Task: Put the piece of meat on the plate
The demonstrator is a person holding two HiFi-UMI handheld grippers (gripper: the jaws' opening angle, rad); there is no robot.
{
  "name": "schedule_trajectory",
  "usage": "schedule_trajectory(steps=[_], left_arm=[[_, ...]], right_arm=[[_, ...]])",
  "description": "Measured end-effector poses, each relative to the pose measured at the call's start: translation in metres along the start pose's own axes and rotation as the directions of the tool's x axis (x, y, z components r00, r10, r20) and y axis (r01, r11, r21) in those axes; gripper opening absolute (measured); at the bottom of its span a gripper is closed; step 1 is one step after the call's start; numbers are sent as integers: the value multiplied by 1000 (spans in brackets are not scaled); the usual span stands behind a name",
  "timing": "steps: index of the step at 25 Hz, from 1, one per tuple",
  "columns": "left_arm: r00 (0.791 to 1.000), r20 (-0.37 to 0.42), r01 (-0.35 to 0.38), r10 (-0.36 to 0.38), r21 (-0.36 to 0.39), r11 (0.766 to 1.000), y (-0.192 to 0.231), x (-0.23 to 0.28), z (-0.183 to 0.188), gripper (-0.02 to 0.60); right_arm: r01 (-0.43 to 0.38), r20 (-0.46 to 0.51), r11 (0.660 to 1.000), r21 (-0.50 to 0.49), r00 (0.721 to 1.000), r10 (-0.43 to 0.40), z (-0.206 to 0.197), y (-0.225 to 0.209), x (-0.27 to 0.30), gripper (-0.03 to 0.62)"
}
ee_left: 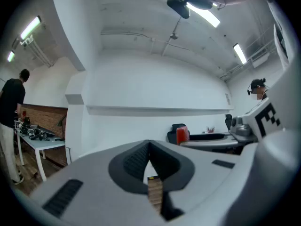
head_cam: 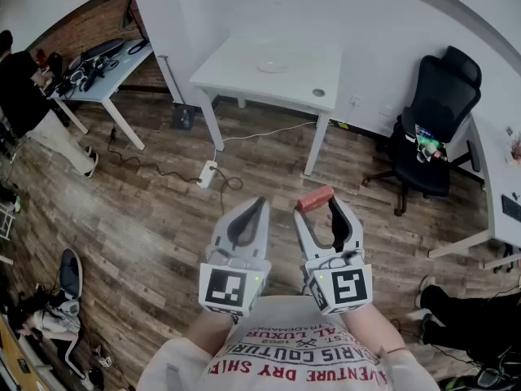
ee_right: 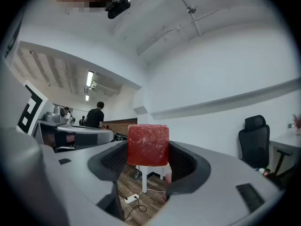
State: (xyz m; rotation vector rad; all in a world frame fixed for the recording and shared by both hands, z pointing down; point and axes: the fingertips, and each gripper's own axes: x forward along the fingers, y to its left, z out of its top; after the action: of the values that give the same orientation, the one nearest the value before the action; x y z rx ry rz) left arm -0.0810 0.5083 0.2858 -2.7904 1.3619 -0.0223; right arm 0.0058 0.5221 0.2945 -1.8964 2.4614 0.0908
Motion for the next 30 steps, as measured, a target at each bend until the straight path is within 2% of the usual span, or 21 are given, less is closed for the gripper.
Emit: schedule_trajectory(steps=[6,10,13,18,23,30], left_arm=[[1000,13,8,-8,28,1000,1,-2,-4,3],[1000,7,10,-10,3,1000,2,-5,-3,3],[1000,12,12,-12,13,1000,10,-7,-5,3],[1000,15,-11,11,9,1000,30,-9,-16,3],[1000,-5,-23,23,-21,1000,39,5,-27,3],[997,-40,-63,62,-28,998,56,52,-41,3]], right_arm=[[13,-12,1000,8,1000,-12,-3,-1,-2,275],[9,-6,1000,26,1000,-8,-3,3,-2,275],[6,2,998,56,1000,-6,-1,7,0,275],[-7,-57,997,71,998,11,-15,15,10,275],[-41,-108,999,34,993,44,-33,15,21,275],[-106,-106,994,-28,989,102,-43,-10,65,275]])
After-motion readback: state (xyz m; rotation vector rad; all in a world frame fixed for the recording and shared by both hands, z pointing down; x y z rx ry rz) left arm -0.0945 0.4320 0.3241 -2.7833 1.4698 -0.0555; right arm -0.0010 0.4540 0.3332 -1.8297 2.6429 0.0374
